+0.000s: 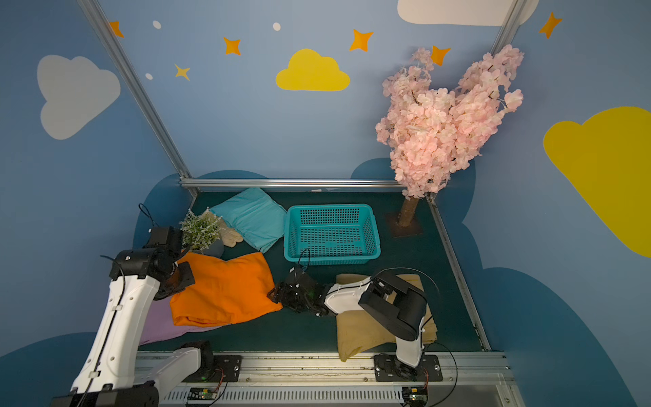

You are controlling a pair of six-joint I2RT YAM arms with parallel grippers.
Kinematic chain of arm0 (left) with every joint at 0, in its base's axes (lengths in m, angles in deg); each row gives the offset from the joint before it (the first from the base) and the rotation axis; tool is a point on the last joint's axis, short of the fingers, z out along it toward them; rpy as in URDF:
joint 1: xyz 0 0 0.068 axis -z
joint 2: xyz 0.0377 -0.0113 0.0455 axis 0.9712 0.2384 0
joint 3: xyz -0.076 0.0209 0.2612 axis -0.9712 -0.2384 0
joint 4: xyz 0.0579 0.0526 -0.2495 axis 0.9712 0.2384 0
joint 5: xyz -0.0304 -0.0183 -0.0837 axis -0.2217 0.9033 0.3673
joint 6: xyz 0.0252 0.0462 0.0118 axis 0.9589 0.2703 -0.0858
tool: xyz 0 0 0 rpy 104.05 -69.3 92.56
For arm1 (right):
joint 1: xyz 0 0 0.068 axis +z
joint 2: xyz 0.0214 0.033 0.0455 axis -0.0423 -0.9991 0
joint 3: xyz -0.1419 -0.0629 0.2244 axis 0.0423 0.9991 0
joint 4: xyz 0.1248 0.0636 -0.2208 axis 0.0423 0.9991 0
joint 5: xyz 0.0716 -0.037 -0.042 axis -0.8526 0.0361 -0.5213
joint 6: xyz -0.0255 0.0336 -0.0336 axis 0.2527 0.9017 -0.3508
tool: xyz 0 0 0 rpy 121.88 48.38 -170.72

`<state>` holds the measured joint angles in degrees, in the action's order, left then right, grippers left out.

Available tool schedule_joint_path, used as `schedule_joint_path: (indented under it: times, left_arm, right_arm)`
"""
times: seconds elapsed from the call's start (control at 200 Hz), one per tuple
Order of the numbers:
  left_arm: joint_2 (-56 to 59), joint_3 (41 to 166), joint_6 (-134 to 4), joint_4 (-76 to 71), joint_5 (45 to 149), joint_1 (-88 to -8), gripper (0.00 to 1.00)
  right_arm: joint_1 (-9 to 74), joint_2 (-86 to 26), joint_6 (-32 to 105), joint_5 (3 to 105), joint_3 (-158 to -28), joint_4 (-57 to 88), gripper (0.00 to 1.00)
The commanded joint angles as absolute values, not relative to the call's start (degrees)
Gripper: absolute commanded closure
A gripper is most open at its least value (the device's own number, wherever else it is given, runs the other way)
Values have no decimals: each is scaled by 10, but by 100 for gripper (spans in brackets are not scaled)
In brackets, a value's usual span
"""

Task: Put the folded long pants in the basket
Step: Pick up the long pant at the center of the board.

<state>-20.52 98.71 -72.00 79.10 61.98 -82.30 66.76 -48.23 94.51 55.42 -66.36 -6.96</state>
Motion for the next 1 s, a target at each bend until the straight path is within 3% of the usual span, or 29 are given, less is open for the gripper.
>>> schedule_joint_path:
  times: [0.0,0.22,0.325,0.606,0.991]
  left_arm:
    - [-196,995,-733,786,590,-829,97]
    - [-206,993,-727,780,599,-830,97]
    - [-207,993,-727,779,603,-831,97]
    - [-223,994,-722,777,620,-830,97]
    - [-294,1037,-727,776,738,-830,97]
  right_arm:
    - [684,-538,957,516,-666,8,26]
    - [687,-587,968,472,-683,-36,38]
    - [684,-593,965,464,-685,-52,52]
    - [673,-575,906,436,-711,-53,100]
    - [668,-384,714,471,-752,130,100]
